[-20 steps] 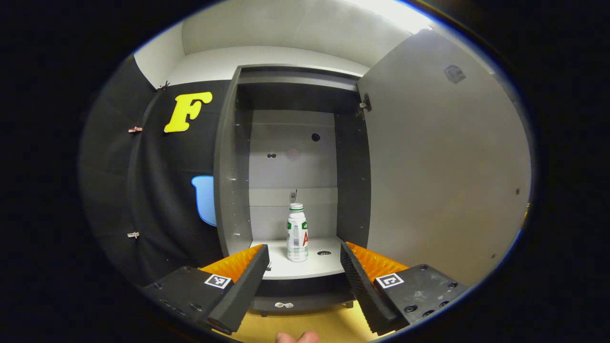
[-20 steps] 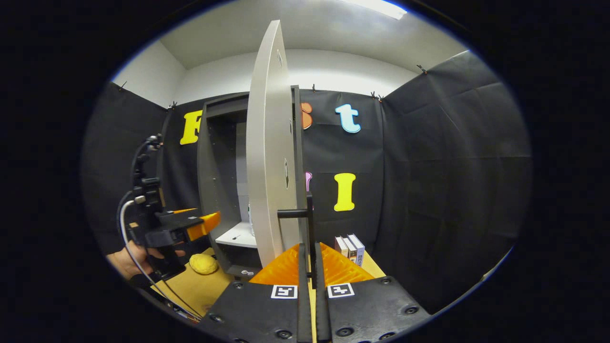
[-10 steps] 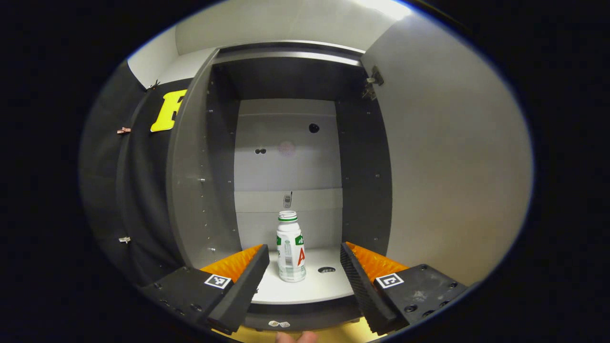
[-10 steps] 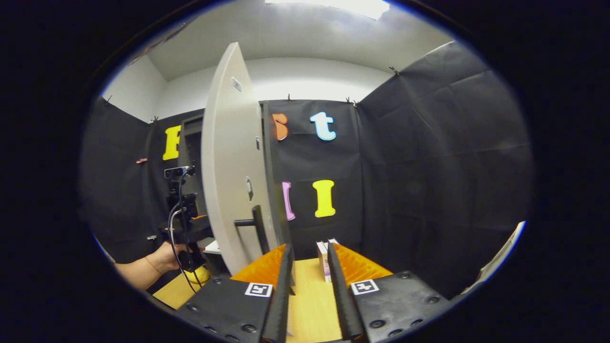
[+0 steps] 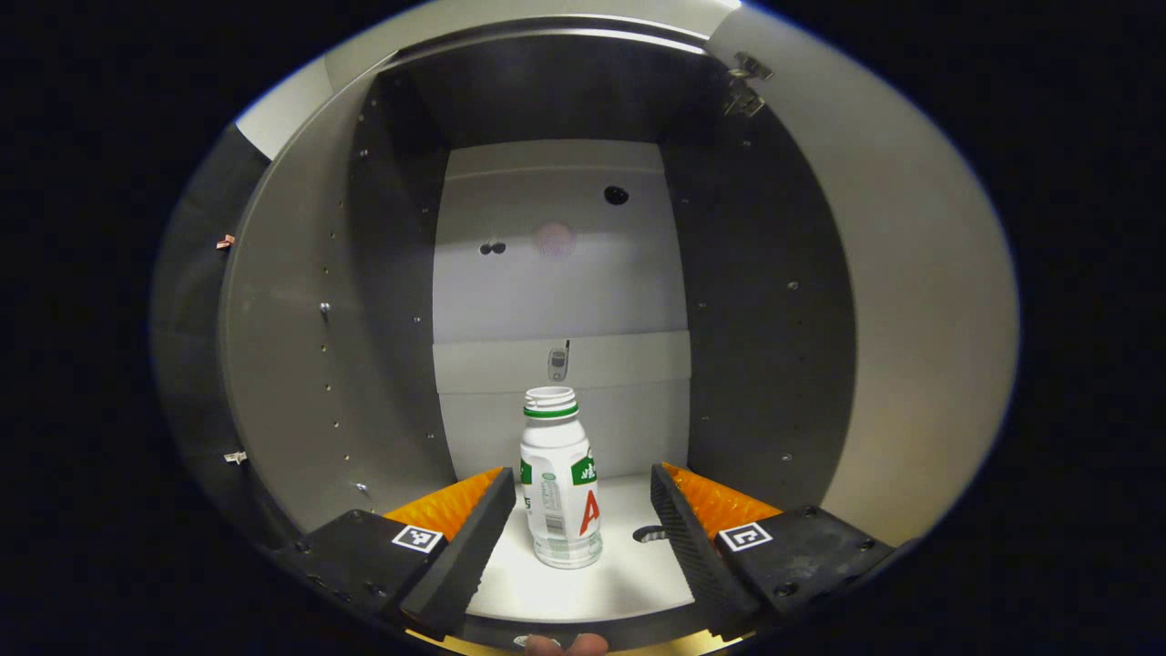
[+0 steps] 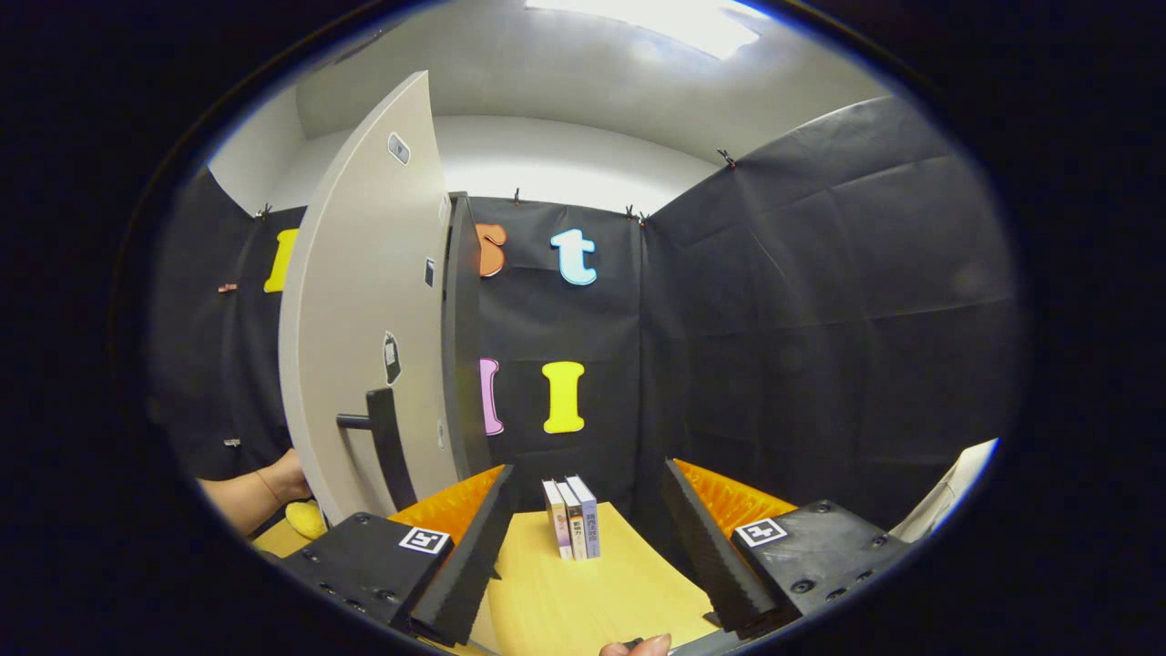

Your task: Open the cabinet door with the right hand, grasp the bottle in the cabinet with the left hand and place it on the coaster, then close the cabinet door with the right hand.

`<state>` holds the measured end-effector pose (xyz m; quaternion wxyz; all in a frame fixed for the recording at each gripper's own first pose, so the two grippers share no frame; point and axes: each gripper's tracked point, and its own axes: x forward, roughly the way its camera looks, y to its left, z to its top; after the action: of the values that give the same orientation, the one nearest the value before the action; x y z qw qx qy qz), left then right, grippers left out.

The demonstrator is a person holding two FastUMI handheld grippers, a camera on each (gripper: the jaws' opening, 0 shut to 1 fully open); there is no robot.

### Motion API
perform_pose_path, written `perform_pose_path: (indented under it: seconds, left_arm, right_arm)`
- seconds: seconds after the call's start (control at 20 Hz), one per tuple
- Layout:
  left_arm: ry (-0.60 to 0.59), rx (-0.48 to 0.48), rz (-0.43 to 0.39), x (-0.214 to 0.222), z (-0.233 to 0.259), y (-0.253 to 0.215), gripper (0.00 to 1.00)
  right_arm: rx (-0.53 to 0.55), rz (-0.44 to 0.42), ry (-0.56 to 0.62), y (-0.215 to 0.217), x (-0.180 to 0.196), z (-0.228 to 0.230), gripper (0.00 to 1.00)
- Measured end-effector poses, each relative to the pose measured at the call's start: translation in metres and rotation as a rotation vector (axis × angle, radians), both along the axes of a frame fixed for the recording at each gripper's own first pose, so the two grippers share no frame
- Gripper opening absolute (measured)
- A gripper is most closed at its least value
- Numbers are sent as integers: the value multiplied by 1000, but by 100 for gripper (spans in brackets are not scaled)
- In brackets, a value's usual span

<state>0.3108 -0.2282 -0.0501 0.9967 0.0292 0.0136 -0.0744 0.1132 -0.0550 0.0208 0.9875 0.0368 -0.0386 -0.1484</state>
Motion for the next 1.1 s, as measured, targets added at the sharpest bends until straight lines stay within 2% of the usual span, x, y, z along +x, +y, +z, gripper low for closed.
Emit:
perform_pose_path:
  seconds: [0.15, 0.5, 0.55, 0.6, 0.65, 0.75, 0.9, 1.1]
  left_arm:
    - [4, 15, 28, 26, -11, 5, 94]
    - [38, -17, 43, 66, -30, 6, 94]
    - [45, -30, 51, 67, -33, 8, 92]
    - [35, -43, 59, 74, -34, 10, 83]
    - [35, -50, 59, 69, -31, 12, 76]
    - [30, -53, 73, 62, -27, 23, 73]
    - [9, -76, 54, 45, -12, 30, 71]
    - [-15, -61, 20, 7, 13, 44, 70]
  right_arm:
    - [26, -11, 15, -2, 2, -4, 98]
    - [5, -37, 51, -10, 1, -11, 98]
    - [2, -39, 54, -10, 1, -11, 98]
    - [0, -40, 56, -10, 2, -12, 98]
    - [-2, -41, 57, -11, 1, -12, 98]
    - [-4, -42, 59, -11, 1, -12, 98]
    - [0, -37, 57, -9, 1, -12, 98]
    - [1, -20, 44, -5, 2, -10, 98]
